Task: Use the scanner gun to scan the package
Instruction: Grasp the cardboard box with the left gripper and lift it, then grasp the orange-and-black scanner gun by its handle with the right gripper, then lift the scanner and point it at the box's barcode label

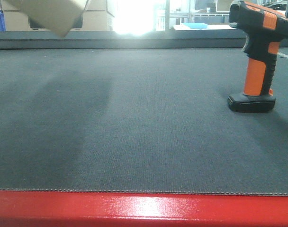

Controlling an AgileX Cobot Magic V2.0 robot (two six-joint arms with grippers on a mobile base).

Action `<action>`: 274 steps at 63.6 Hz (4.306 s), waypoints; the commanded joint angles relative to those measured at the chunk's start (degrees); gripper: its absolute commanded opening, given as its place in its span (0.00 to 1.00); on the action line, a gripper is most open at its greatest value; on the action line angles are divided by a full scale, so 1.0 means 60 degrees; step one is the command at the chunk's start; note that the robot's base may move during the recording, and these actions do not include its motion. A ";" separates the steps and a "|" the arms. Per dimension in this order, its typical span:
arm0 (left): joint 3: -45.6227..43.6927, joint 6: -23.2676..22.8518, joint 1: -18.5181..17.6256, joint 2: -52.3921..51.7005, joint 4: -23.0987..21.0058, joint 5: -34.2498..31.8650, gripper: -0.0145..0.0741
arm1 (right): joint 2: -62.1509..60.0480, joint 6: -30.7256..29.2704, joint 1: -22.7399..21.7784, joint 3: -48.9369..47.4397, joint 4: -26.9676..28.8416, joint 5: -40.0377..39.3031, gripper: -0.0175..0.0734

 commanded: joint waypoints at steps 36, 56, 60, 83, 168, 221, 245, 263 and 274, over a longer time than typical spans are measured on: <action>0.1595 0.0145 0.0222 -0.0108 0.0261 -0.0054 0.04 | 0.0401 -0.0043 0.0634 0.2471 0.0008 -0.3276 0.81; 0.1595 0.0145 0.0205 -0.0108 0.0261 -0.0054 0.04 | 0.3326 -0.0043 0.1249 0.3007 0.0124 -0.6651 0.81; 0.1595 0.0145 0.0205 -0.0108 0.0261 -0.0054 0.04 | 0.4024 -0.0043 0.1380 0.3007 0.0138 -0.7469 0.81; 0.1595 0.0145 0.0205 -0.0108 0.0409 -0.0054 0.04 | 0.7319 -0.0043 0.1408 0.2818 0.1320 -1.0551 0.81; 0.1595 0.0145 0.0205 -0.0108 0.0628 -0.0054 0.04 | 0.9778 -0.0043 0.1611 -0.0291 0.2598 -1.0036 0.81; 0.1595 0.0145 0.0205 -0.0108 0.1032 -0.0054 0.04 | 0.9785 -0.0043 0.1611 -0.0295 0.3056 -1.0025 0.01; 0.1595 0.0145 0.0205 -0.0108 0.1010 -0.0054 0.04 | 0.9323 -0.0043 0.1611 -0.0295 0.3054 -0.9935 0.02; 0.1595 0.0145 0.0205 -0.0108 0.1030 -0.0054 0.04 | 0.7993 -0.2799 0.1611 -0.1519 0.2549 -0.6781 0.02; 0.1595 0.0145 0.0205 -0.0108 0.1256 -0.0054 0.04 | 0.7895 -0.4502 0.1611 -0.2770 0.2549 -0.4861 0.02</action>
